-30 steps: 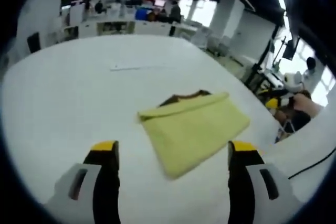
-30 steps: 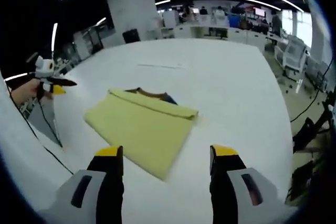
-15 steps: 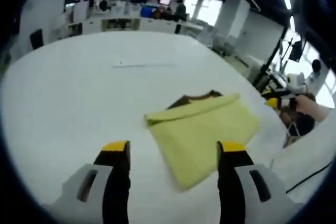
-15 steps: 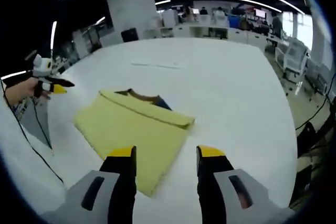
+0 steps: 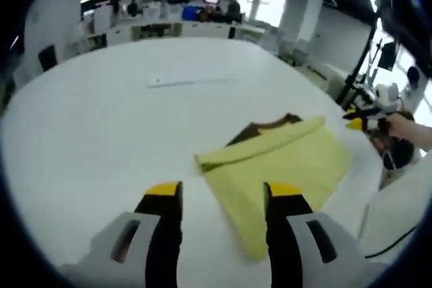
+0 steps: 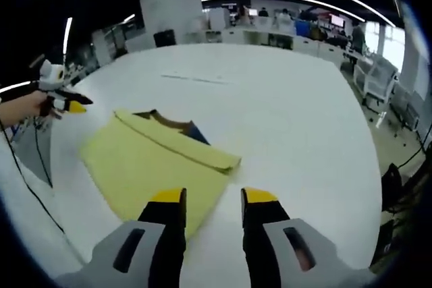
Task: Fold the garment on the visible template until the final outline fits inside the template.
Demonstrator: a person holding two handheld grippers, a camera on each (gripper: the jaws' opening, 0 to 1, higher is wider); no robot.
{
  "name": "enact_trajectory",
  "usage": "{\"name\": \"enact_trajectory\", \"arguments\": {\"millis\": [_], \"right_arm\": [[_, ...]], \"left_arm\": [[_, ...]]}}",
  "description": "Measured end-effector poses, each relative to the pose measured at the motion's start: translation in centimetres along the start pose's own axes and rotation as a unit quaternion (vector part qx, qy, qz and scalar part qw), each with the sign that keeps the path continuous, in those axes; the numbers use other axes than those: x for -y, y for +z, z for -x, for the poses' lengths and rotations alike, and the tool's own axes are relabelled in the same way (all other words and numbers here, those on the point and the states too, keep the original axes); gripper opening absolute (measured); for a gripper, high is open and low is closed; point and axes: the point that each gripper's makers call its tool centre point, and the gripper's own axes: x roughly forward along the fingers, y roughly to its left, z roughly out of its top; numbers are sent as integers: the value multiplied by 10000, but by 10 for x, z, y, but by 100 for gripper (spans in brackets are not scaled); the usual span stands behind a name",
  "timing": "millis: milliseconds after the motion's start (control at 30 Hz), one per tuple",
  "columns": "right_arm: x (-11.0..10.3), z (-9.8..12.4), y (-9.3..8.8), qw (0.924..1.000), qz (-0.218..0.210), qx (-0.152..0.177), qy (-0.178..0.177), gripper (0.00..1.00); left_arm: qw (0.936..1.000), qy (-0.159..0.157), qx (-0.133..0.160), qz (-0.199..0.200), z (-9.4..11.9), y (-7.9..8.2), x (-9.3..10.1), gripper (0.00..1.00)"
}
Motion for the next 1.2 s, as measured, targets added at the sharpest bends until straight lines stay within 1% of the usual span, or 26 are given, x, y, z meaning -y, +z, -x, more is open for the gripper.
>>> {"name": "enact_trajectory", "arguments": {"millis": [100, 233, 400, 667, 800, 1000, 1200], "right_arm": [[4, -5, 0, 10000, -1, -11, -21, 29], [7, -10, 0, 10000, -32, -30, -31, 27], [10, -19, 1, 10000, -44, -42, -3, 25], [15, -36, 2, 10000, -44, -86, 8, 21], [21, -43, 3, 9999, -78, -79, -51, 16], [22, -52, 1, 9999, -30, -145, -32, 13], [24, -57, -2, 9998, -101, -178, -14, 11]], "left_arm": [[10000, 33, 5, 31, -7, 1, -3, 38], [9998, 154, 36, 73, -17, 2, -12, 29], [9997, 209, 5, 117, -29, 1, -20, 23], [9996, 225, -81, 160, -47, -1, -27, 18], [9995, 203, -154, 167, -52, -2, -27, 18], [9995, 210, -208, 139, -58, -4, -29, 17], [9994, 203, -248, 149, -63, -5, -32, 14]]}}
